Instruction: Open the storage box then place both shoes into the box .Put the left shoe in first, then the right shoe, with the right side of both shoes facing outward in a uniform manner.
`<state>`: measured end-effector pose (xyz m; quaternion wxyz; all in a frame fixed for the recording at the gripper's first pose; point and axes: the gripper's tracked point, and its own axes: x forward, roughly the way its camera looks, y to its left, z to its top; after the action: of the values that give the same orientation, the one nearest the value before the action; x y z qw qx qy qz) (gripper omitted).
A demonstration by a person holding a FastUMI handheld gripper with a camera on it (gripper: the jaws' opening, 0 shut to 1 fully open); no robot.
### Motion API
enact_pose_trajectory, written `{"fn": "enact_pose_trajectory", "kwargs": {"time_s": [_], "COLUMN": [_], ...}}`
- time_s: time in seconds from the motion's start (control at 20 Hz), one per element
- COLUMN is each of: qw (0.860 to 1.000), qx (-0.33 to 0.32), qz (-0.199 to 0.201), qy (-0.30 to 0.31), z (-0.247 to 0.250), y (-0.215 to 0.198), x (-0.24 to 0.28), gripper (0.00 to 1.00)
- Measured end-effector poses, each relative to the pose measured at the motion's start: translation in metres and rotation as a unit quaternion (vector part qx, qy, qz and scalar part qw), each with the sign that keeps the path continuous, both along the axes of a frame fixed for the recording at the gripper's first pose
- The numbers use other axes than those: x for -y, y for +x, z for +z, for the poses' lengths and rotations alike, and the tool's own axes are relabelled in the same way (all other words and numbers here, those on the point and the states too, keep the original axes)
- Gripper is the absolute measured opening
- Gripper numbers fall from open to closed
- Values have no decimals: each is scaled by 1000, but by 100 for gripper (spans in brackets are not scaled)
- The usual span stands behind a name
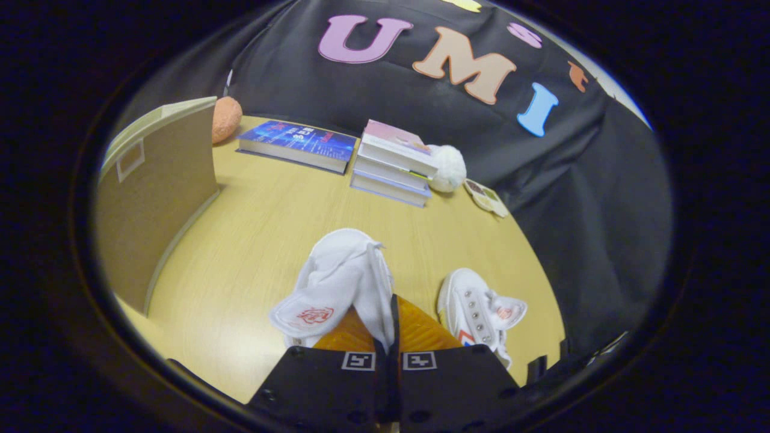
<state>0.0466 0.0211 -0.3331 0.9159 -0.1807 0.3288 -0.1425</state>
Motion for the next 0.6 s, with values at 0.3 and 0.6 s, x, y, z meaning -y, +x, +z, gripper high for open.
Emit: {"fn": "enact_pose_trajectory", "kwargs": {"time_s": [0.3,0.6], "qw": [995,981], "qx": [39,160], "qz": [-40,-67], "qy": [-78,-86], "z": [102,242], "y": [13,25], "x": [-32,-105], "gripper": [2,2]}}
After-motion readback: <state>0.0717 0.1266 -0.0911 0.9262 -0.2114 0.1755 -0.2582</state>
